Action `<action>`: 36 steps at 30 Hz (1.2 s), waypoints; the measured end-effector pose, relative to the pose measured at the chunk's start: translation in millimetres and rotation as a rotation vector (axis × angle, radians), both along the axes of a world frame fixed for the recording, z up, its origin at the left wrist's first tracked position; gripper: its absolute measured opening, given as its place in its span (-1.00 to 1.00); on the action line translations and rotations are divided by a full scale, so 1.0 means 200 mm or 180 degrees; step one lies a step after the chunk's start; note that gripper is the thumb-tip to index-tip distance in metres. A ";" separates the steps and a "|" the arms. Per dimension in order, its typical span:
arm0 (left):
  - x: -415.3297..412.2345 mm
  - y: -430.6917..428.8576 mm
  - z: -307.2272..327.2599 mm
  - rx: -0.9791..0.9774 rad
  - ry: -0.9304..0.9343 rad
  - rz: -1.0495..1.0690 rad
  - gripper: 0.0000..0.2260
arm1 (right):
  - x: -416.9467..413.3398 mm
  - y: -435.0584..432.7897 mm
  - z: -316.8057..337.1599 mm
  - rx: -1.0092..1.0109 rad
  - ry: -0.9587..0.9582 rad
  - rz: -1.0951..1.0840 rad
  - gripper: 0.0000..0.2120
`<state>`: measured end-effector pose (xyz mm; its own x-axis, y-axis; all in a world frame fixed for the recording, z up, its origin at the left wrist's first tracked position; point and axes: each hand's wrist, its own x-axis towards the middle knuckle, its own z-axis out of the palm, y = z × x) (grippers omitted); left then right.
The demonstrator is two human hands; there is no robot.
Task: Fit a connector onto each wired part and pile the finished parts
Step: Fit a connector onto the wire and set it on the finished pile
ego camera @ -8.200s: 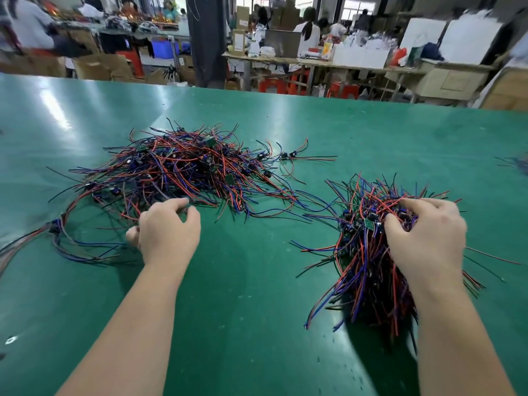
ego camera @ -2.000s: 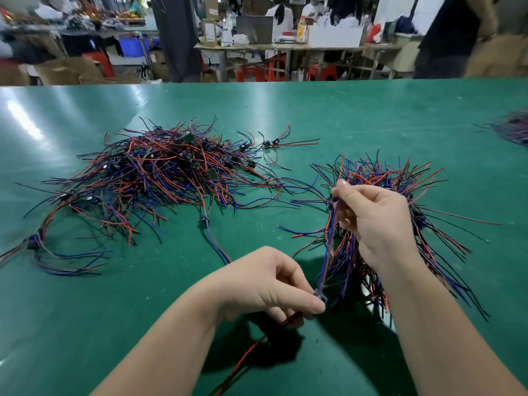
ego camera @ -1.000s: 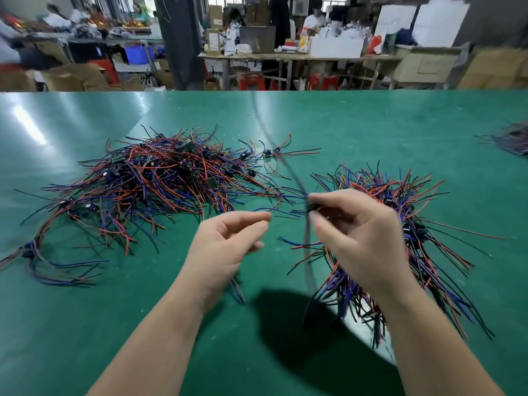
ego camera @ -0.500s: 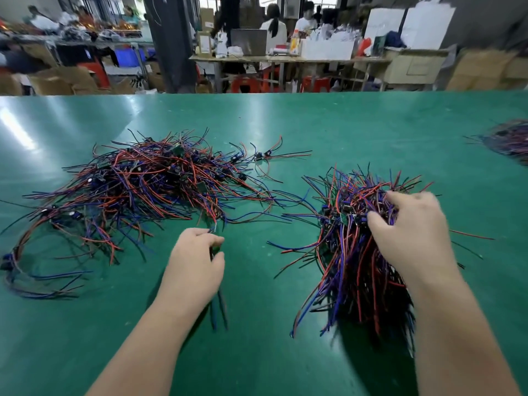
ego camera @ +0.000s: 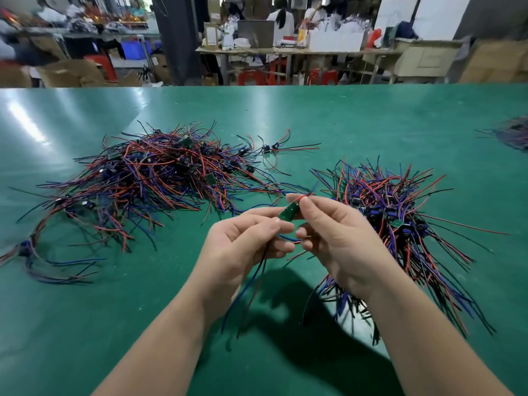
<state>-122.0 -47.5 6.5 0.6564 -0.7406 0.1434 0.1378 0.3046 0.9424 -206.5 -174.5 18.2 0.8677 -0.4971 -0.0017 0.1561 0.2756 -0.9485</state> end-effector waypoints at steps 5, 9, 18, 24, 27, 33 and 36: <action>-0.02 -0.02 0.03 0.0349 0.0576 -0.0019 -0.86 | -0.02 -0.02 0.01 0.0172 -0.0207 0.0138 -0.87; -0.04 -0.02 0.04 0.0818 0.1275 -0.0364 -0.65 | -0.03 -0.01 0.00 -0.0113 -0.0405 0.0438 -0.89; -0.01 -0.01 -0.01 0.0670 0.1045 -0.0084 -0.61 | -0.02 0.01 -0.02 -0.0744 -0.0039 0.0149 -0.82; -0.03 -0.02 -0.02 0.0586 0.1640 -0.0428 -0.80 | 0.00 -0.02 -0.03 -0.0512 -0.0010 0.0002 -0.86; -0.03 -0.02 -0.01 0.0738 0.1515 -0.0495 -0.89 | 0.00 -0.02 -0.04 -0.0572 0.0147 -0.0084 -0.85; -0.03 -0.01 -0.01 0.1097 0.0674 -0.0233 -0.91 | 0.01 -0.04 -0.03 -0.0523 0.0456 -0.0445 -0.88; -0.04 0.00 -0.02 0.1376 0.0303 -0.0709 -0.91 | -0.02 -0.12 0.01 -0.0042 0.0343 -0.0871 -0.86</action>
<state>-130.5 -47.5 2.7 0.4707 -0.8429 -0.2608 0.2469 -0.1580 0.9561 -210.7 -198.3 20.1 0.6966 -0.7132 -0.0785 0.1211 0.2247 -0.9669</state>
